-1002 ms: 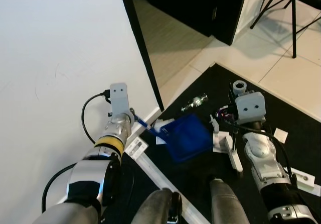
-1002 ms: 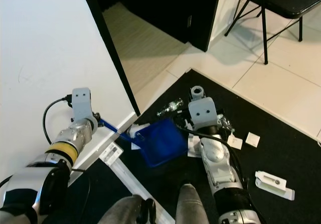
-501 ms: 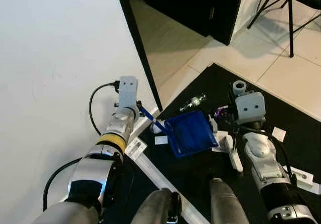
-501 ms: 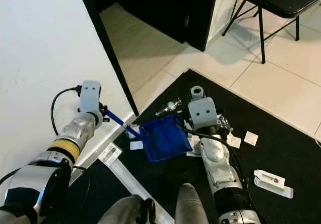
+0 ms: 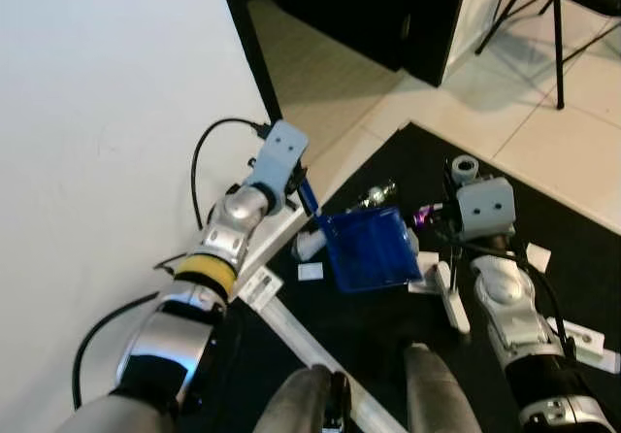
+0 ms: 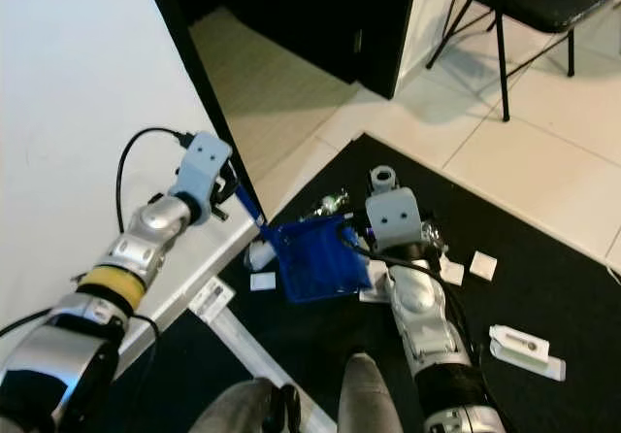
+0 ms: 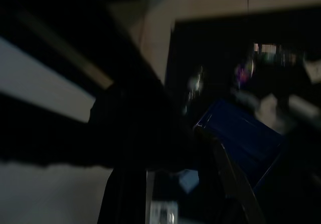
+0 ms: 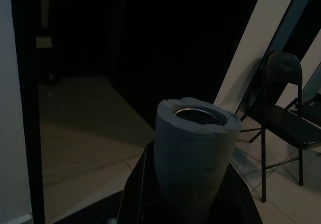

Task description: Sweep floor

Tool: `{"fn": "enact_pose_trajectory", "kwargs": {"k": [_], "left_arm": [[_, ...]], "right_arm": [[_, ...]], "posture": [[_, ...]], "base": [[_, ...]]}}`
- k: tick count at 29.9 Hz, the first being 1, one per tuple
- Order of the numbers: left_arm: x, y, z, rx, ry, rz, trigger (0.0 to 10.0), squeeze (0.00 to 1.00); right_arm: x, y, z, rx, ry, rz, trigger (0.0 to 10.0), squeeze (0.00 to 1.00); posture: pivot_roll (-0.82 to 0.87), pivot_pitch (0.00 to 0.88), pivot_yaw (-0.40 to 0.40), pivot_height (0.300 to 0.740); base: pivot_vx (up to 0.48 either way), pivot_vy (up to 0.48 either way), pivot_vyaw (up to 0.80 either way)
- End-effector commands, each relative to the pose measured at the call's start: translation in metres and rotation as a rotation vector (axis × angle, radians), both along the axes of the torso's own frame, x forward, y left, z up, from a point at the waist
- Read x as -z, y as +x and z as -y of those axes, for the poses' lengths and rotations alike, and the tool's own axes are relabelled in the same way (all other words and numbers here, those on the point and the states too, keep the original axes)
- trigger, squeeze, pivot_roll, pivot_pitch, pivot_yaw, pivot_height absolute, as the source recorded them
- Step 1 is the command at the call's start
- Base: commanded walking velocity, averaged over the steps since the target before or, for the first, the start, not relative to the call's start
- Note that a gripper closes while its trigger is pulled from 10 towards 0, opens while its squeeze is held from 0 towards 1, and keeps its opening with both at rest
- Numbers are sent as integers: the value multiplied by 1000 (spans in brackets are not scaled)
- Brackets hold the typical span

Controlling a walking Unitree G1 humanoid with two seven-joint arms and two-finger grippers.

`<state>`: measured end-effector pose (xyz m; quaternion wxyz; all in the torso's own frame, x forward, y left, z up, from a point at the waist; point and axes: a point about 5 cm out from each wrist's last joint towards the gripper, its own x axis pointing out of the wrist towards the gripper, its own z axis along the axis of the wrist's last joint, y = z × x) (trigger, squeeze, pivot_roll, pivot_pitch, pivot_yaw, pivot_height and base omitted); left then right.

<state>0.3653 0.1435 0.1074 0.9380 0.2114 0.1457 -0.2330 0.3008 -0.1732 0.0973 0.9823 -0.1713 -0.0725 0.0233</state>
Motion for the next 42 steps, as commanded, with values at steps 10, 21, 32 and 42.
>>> {"fn": "enact_pose_trajectory", "kwargs": {"k": [10, 21, 32, 42], "left_arm": [[30, -14, -22, -103, 90, -69, 10000, 0], [39, -20, -31, -210, 7, -109, 10000, 0], [37, -24, -22, -125, -181, -201, 10000, 0], [36, -36, -19, -30, -305, -160, 10000, 0]], "right_arm": [[1, 0, -2, -11, 2, 4, 10000, 0], [1, -2, 1, -12, -7, 1, 10000, 0], [0, 0, -1, -20, -6, 4, 10000, 0], [1, -3, 1, -13, -6, 0, 10000, 0]], "posture": [[-102, 159, 115, 740], [-114, 156, 106, 740], [-112, 157, 107, 740], [-117, 166, 105, 740]], "base": [[0, 0, 0], [0, 0, 0], [0, 0, 0], [0, 0, 0]]}}
